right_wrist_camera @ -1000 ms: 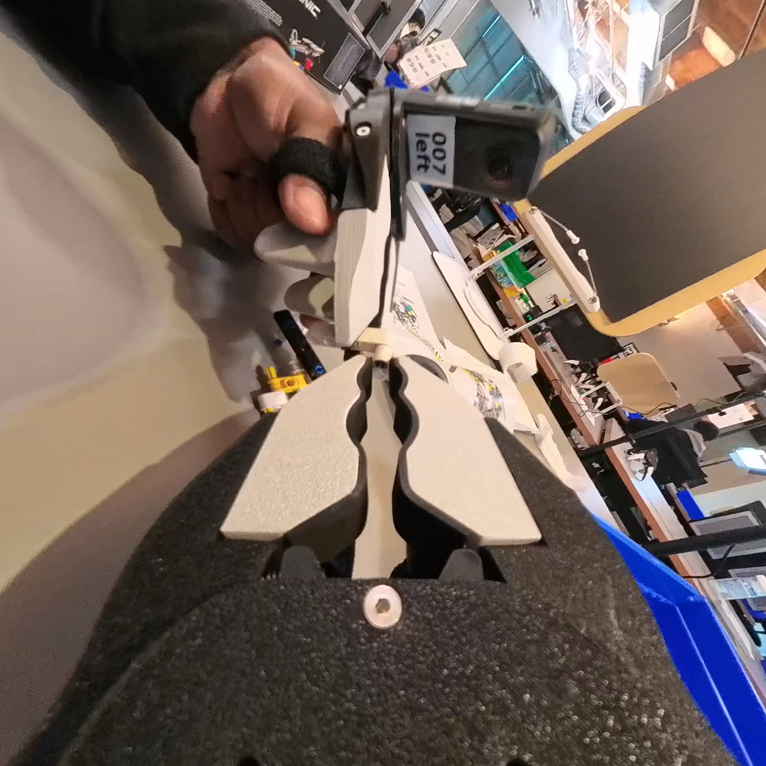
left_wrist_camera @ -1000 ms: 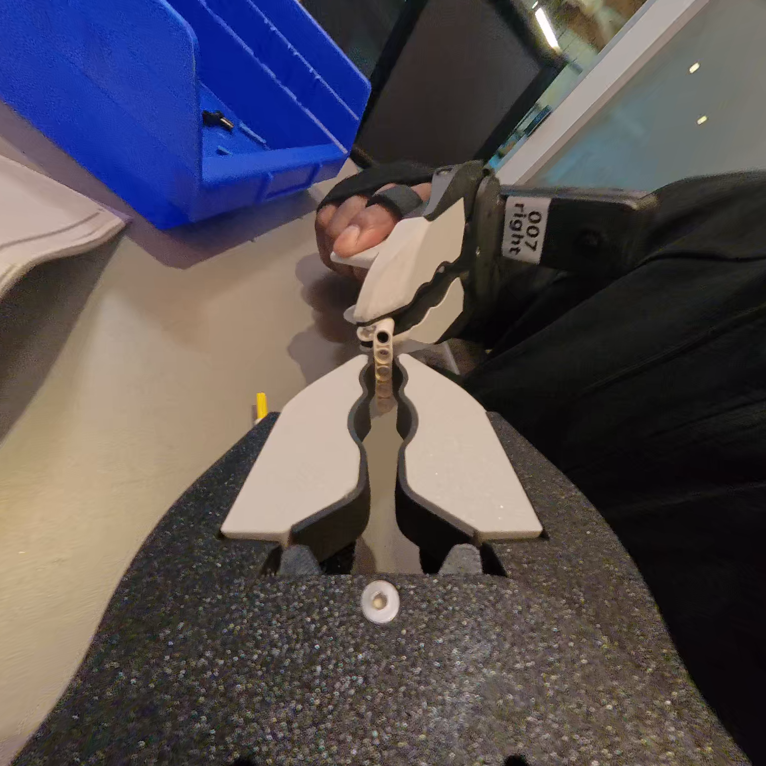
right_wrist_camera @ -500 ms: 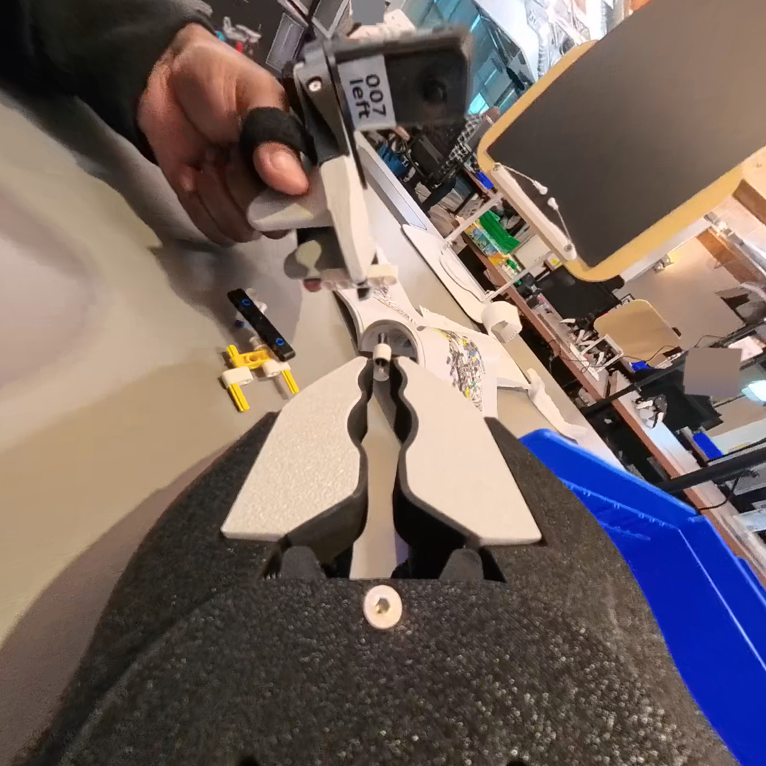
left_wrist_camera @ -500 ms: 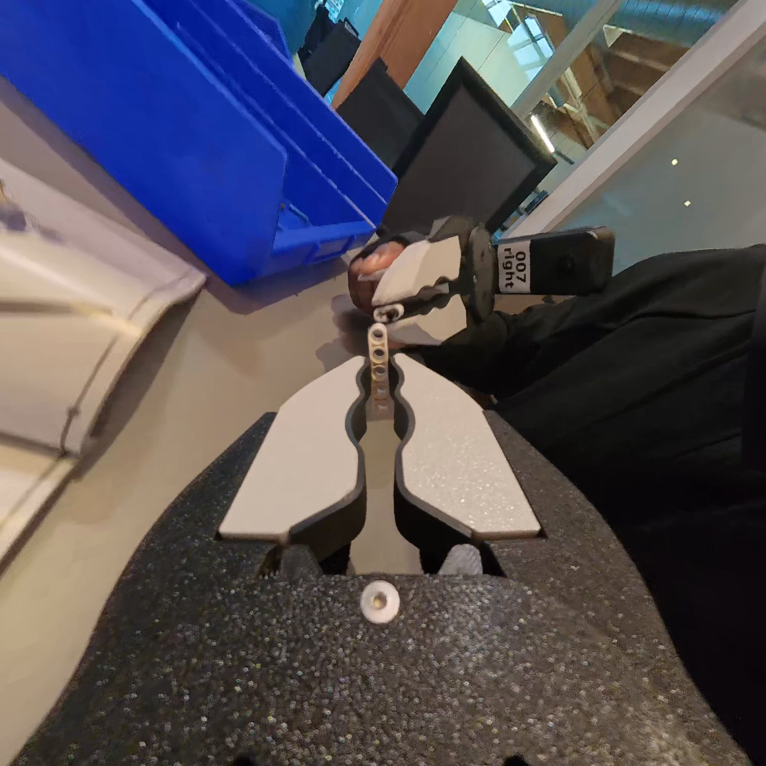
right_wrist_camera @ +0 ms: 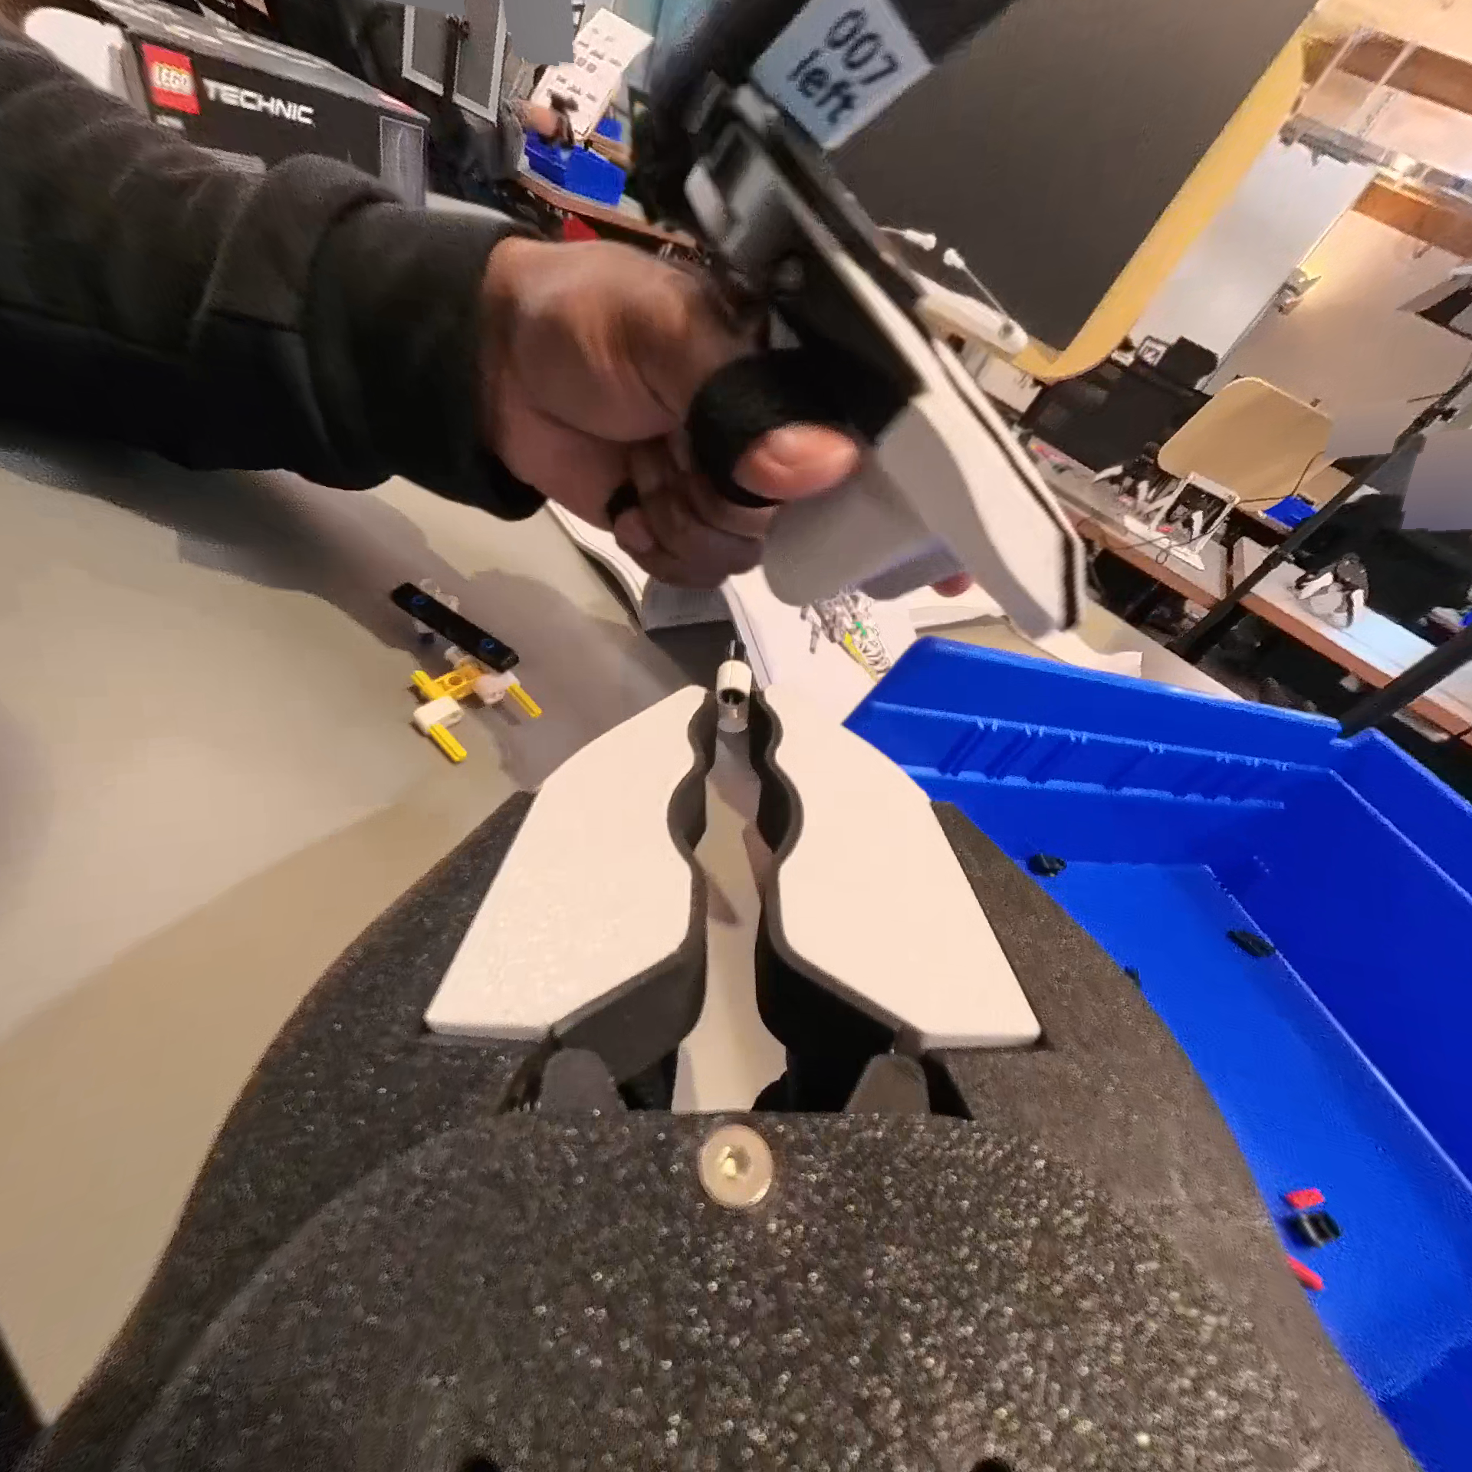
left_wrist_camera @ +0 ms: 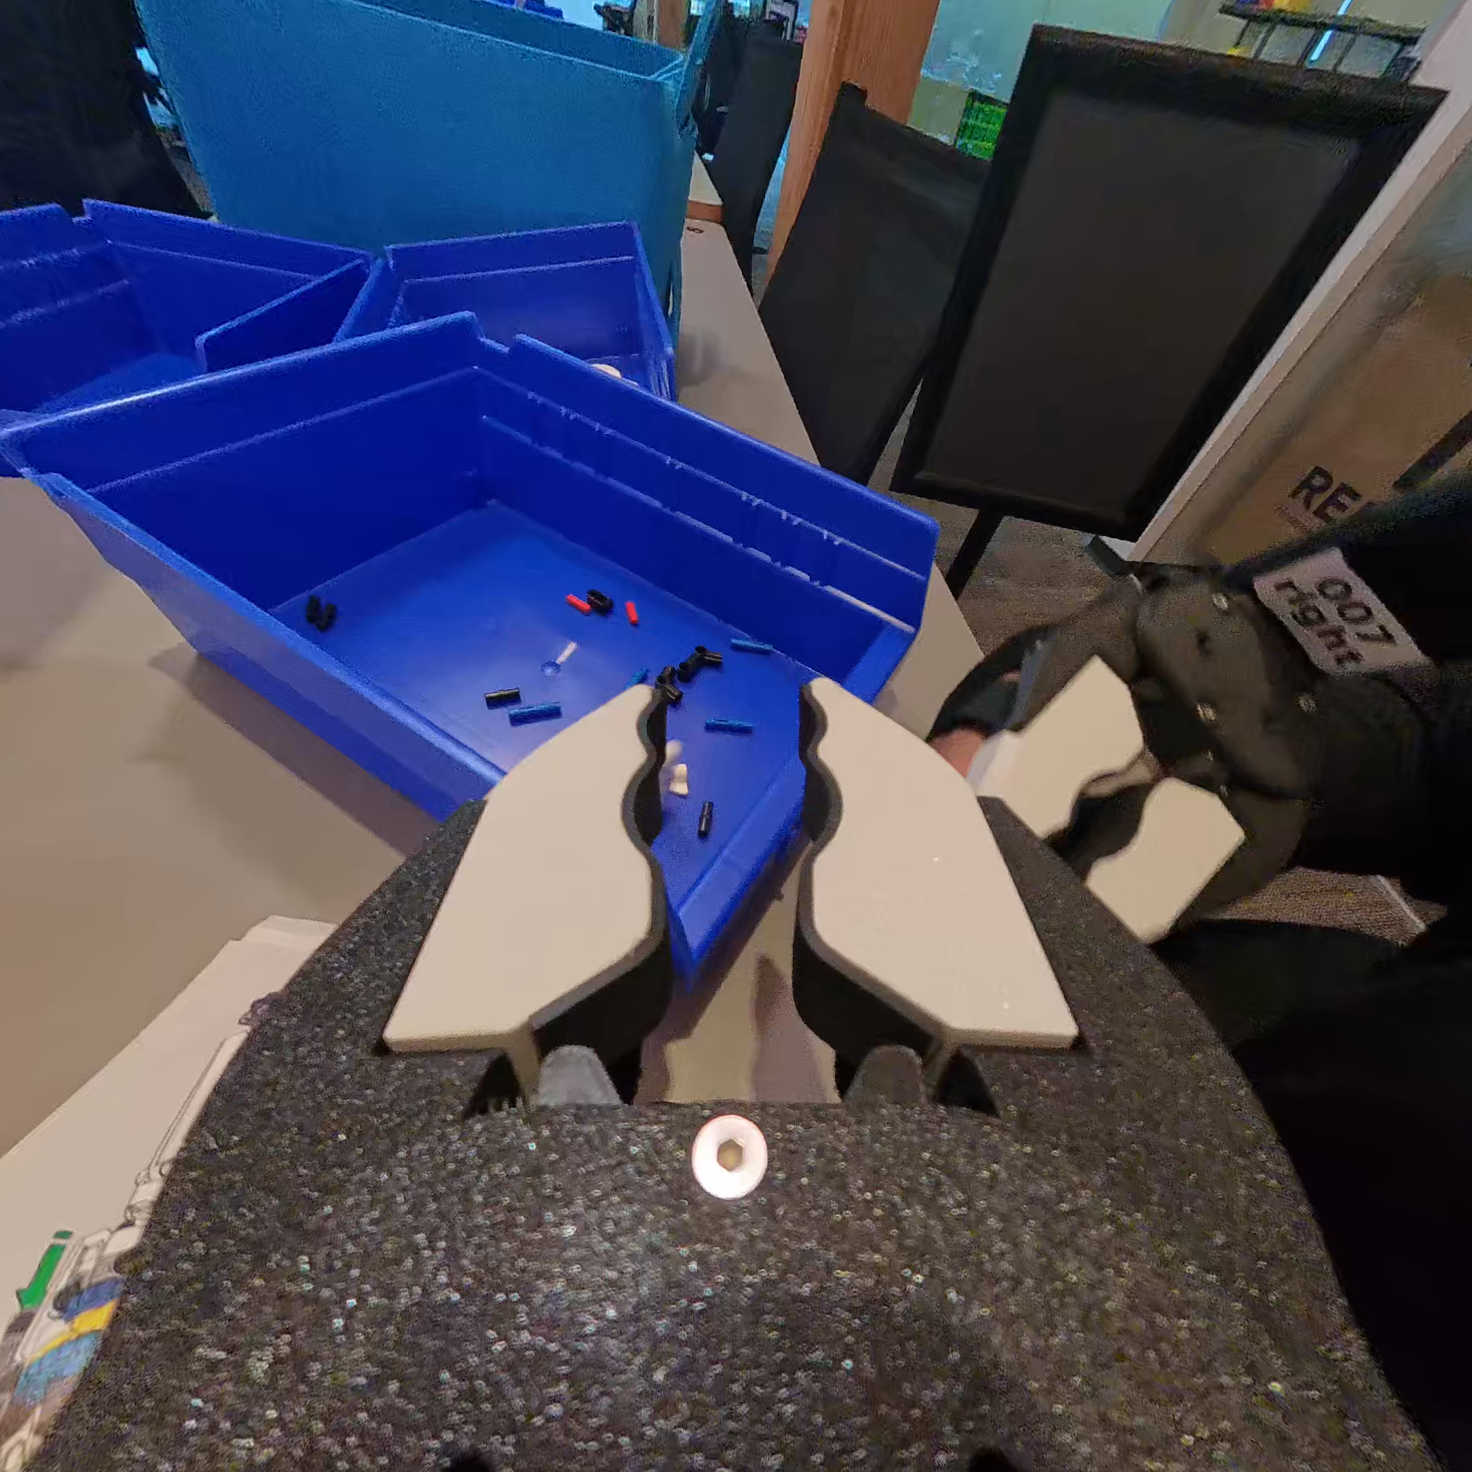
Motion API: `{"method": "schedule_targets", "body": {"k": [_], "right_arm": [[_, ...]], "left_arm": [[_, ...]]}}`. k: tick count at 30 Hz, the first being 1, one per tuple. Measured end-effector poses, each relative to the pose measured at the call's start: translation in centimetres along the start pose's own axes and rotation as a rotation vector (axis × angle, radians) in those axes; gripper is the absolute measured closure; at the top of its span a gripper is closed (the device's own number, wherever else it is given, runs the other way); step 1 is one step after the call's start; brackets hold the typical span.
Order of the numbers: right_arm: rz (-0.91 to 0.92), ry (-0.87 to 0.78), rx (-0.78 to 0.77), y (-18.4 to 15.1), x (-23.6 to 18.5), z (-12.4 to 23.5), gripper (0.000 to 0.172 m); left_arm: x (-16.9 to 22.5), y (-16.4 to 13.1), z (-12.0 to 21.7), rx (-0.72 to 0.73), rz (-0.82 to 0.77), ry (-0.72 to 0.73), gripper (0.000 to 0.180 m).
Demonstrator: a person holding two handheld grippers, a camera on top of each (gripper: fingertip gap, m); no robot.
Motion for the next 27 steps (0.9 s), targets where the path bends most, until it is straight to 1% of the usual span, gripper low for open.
{"method": "schedule_targets", "body": {"k": [2,3,5,6,11,15,18,21,24,27], "right_arm": [[-0.031,0.018,0.004,-0.2,0.3,0.5,0.164],[-0.048,0.03,0.011,-0.2,0.4,0.7,0.164],[-0.08,0.056,0.023,-0.3,0.7,0.8,0.164],[-0.091,0.068,0.028,-0.3,0.8,0.9,0.164],[-0.129,0.132,0.047,-0.3,0.9,0.7,0.164],[-0.113,0.156,0.046,-0.3,0.5,0.8,0.164],[-0.123,0.179,0.073,-0.1,0.3,1.0,0.164],[-0.127,0.19,0.107,0.3,0.2,1.2,0.164],[-0.141,0.212,0.113,0.4,0.0,1.2,0.164],[-0.169,0.221,0.128,0.4,0.0,1.4,0.164]], "left_arm": [[1.0,-0.7,0.9,0.015,-0.047,-0.048,0.148],[1.8,-1.2,1.3,0.014,-0.08,-0.111,0.153],[3.4,-2.3,2.0,-0.025,-0.114,-0.251,0.154],[4.0,-2.8,2.2,-0.048,-0.127,-0.289,0.156],[4.9,-4.3,2.0,-0.103,-0.19,-0.316,0.165],[5.1,-4.6,1.5,-0.104,-0.19,-0.337,0.165],[5.3,-4.6,1.7,-0.082,-0.196,-0.382,0.172],[5.4,-4.6,2.1,-0.028,-0.139,-0.456,0.174],[5.4,-4.9,2.3,0.0,-0.076,-0.501,0.174],[5.4,-4.9,2.4,0.006,-0.055,-0.511,0.175]]}}
Point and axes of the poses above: each gripper's, where its closed fingertips meet, z back along the fingers, y out of its top, x = y × z across the jaws, the point moved 6 cm from there along z, back along the fingers, and after that the axes turned 7 degrees about -y, right-handed, at the moved point
